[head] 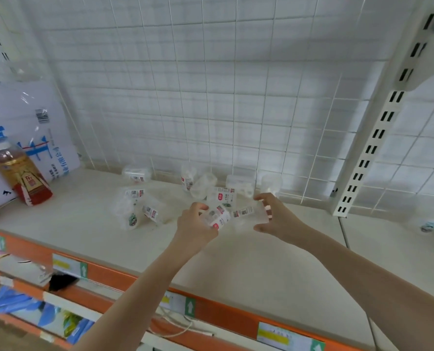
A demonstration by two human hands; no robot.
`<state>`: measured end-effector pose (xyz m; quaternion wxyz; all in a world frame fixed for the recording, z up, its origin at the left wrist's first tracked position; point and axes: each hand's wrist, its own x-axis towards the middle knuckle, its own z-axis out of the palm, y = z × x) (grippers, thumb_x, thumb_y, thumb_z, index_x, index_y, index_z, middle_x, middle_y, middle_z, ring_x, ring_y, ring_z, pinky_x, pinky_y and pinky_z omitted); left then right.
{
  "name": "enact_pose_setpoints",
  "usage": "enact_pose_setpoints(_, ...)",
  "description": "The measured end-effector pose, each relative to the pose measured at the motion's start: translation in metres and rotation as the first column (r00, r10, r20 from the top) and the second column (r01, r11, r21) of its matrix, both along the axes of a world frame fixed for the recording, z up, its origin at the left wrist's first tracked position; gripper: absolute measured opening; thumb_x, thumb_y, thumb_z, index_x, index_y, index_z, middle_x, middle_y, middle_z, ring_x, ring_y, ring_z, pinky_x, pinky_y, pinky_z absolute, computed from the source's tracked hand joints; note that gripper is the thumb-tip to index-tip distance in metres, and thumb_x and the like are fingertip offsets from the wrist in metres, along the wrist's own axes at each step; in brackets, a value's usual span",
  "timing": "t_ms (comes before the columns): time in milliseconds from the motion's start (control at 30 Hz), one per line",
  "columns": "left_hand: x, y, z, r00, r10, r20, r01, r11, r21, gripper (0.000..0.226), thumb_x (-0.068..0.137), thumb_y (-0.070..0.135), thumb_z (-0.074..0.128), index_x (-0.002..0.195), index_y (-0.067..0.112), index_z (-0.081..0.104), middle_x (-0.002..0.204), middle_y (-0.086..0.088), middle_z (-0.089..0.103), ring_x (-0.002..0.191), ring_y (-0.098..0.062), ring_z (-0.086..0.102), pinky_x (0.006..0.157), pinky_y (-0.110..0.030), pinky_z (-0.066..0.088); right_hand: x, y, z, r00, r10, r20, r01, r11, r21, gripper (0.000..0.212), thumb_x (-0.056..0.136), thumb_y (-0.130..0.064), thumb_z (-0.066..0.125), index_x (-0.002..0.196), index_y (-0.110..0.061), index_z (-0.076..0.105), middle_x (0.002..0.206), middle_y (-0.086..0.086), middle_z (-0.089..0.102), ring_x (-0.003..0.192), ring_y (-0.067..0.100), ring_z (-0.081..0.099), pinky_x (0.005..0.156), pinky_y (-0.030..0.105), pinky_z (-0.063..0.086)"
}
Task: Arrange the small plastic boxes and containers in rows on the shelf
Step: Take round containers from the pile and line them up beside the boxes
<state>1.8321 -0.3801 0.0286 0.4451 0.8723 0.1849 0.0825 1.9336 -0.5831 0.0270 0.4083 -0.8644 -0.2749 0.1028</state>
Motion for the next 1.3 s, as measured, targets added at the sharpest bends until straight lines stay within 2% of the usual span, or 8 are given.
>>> enact_pose_setpoints(200,-0.005,-0.031,0.010,0.994,-0.032,0.104,0.045,0.990,-0.132,0.046,0.080,0.026,0.070,0.119,0.018,0.048,0.111,0.000,0.053,0.088,-0.010,0.056,0.060,-0.012,0.045,-0.014,-0.051,0.014,0.999,-0.024,0.048,0.026,0.999,-0.028,0.059,0.080,-0.020,0.072,0.129,-0.028,0.039,0.121,-0.005,0.038,0.089,-0.001,0.046,0.077,0.014,0.043)
enact_pose_setpoints(367,0.000,-0.074,0.023,0.990,-0.063,0.125,0.094,0.961,-0.259,0.017,0.092,0.031,0.054,0.102,0.018,0.054,0.106,-0.004,0.057,0.077,-0.017,0.063,0.058,-0.028,0.053,-0.021,-0.103,0.031,0.988,-0.148,-0.053,0.143,0.986,-0.085,0.047,0.085,-0.051,0.060,0.125,-0.036,0.041,0.105,-0.001,0.053,0.082,0.014,0.061,0.080,0.031,0.052)
enact_pose_setpoints(533,0.012,-0.122,0.036,0.983,-0.183,0.007,0.182,0.967,-0.179,0.028,0.096,0.037,0.040,0.095,0.014,0.057,0.077,-0.004,0.065,0.055,-0.020,0.064,0.041,-0.019,0.040,-0.027,-0.149,0.045,0.967,-0.196,-0.159,0.169,0.971,-0.171,0.041,0.089,-0.054,0.050,0.106,-0.018,0.052,0.095,0.003,0.059,0.077,0.015,0.060,0.072,0.032,0.054)
enact_pose_setpoints(667,0.020,-0.162,0.042,0.963,-0.249,-0.105,0.242,0.967,-0.074,0.034,0.094,0.043,0.043,0.091,0.011,0.053,0.075,-0.002,0.062,0.055,-0.016,0.061,0.049,-0.021,0.046,-0.028,-0.183,0.046,0.961,-0.228,-0.159,0.187,0.954,-0.234,0.045,0.093,-0.036,0.052,0.112,0.004,0.051,0.089,0.007,0.050,0.072,0.020,0.049,0.060,0.026,0.053)
enact_pose_setpoints(867,0.032,-0.221,0.049,0.904,-0.385,-0.185,0.382,0.923,-0.050,0.032,0.088,0.040,0.053,0.103,0.012,0.054,0.098,0.003,0.054,0.065,-0.015,0.056,0.070,-0.029,0.049,-0.028,-0.240,0.042,0.980,-0.191,-0.045,0.179,0.964,-0.196,0.020,0.095,-0.039,0.048,0.113,-0.034,0.057,0.114,-0.006,0.052,0.097,0.027,0.062,0.047,0.021,0.048)
enact_pose_setpoints(1000,0.038,-0.260,0.047,0.848,-0.485,-0.216,0.492,0.871,-0.024,0.032,0.085,0.035,0.058,0.103,0.010,0.053,0.093,0.004,0.050,0.070,-0.014,0.052,0.069,-0.028,0.045,-0.028,-0.276,0.042,0.981,-0.191,-0.038,0.179,0.959,-0.220,0.017,0.097,-0.041,0.043,0.106,-0.037,0.057,0.117,-0.013,0.058,0.103,0.013,0.057,0.069,0.018,0.046)
enact_pose_setpoints(1167,0.046,-0.304,0.048,0.776,-0.566,-0.279,0.588,0.809,-0.006,0.033,0.087,0.032,0.059,0.114,0.016,0.048,0.099,0.005,0.048,0.088,-0.014,0.051,0.082,-0.030,0.047,-0.032,-0.317,0.054,0.972,-0.191,-0.140,0.142,0.943,-0.300,0.034,0.102,-0.026,0.034,0.136,-0.024,0.039,0.142,0.006,0.033,0.116,0.027,0.052,0.083,0.032,0.052)
enact_pose_setpoints(1300,0.055,-0.339,0.055,0.762,-0.590,-0.268,0.637,0.758,0.143,0.043,0.088,0.024,0.056,0.127,0.010,0.046,0.111,-0.001,0.045,0.095,-0.015,0.046,0.071,-0.023,0.039,-0.033,-0.342,0.063,0.982,-0.148,-0.116,0.089,0.908,-0.409,0.045,0.098,-0.025,0.043,0.140,-0.028,0.030,0.144,0.002,0.025,0.102,0.023,0.060,0.089,0.032,0.042)
